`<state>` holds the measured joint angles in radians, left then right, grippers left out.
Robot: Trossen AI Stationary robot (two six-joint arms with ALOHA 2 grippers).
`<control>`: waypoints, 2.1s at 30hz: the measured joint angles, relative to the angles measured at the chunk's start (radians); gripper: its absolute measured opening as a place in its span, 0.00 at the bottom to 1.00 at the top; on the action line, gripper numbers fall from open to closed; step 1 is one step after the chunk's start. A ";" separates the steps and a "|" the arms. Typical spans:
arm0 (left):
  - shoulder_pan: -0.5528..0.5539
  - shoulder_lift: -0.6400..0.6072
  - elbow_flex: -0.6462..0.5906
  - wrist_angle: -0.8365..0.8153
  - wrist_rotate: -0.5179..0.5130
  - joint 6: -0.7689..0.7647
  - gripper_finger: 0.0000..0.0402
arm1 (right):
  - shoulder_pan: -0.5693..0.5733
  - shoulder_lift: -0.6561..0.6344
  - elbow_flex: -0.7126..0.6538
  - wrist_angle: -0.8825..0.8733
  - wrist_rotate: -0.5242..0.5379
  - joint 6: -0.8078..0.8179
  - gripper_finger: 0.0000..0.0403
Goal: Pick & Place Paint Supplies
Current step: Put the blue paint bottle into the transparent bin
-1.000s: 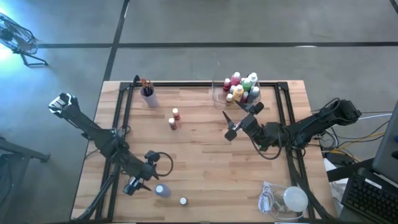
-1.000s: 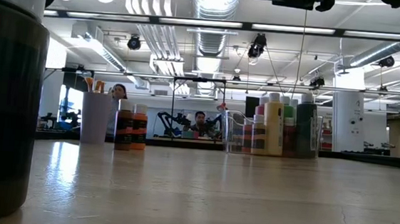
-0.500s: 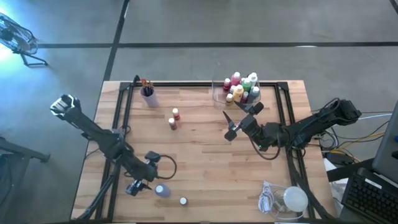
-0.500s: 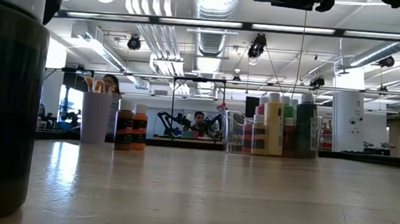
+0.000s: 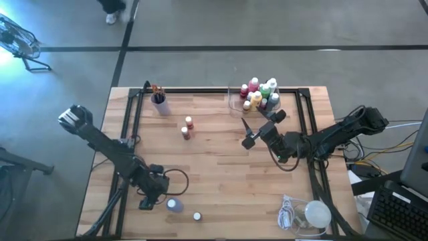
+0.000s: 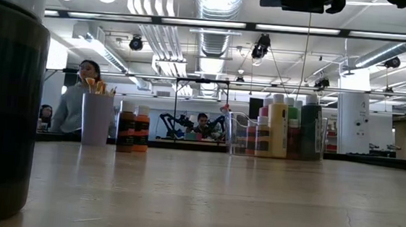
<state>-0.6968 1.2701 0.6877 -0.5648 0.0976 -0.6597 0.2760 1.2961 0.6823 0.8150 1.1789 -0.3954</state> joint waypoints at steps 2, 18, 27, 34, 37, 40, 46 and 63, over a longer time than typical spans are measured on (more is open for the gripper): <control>0.000 0.006 -0.015 0.005 0.000 -0.031 0.63 | 0.000 0.000 0.000 0.000 0.000 0.001 0.83; -0.151 -0.226 -0.413 0.555 -0.297 -0.184 0.55 | 0.000 0.000 0.000 -0.004 0.002 0.000 0.83; -0.229 -0.162 -0.565 1.020 -0.304 0.267 0.55 | 0.000 0.000 0.000 -0.004 0.021 -0.006 0.80; -0.228 -0.100 -0.512 1.022 -0.461 0.358 0.55 | 0.000 0.000 0.000 -0.004 0.059 -0.007 0.84; -0.228 -0.059 -0.484 1.022 -0.500 0.290 0.55 | 0.000 0.000 0.000 -0.004 0.060 -0.008 0.87; -0.228 -0.005 -0.457 1.019 -0.505 0.269 0.55 | 0.000 0.000 0.000 -0.004 0.060 -0.007 0.89; -0.228 0.116 -0.382 1.019 -0.520 0.239 0.62 | 0.000 0.000 0.000 -0.004 0.062 -0.007 0.88; -0.206 0.205 -0.329 1.142 -0.519 0.385 0.72 | 0.000 0.000 0.000 -0.005 0.062 -0.004 0.85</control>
<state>-0.9029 1.4756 0.3592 0.5774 -0.4219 -0.2750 0.2764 1.2961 0.6823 0.8104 1.2411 -0.3996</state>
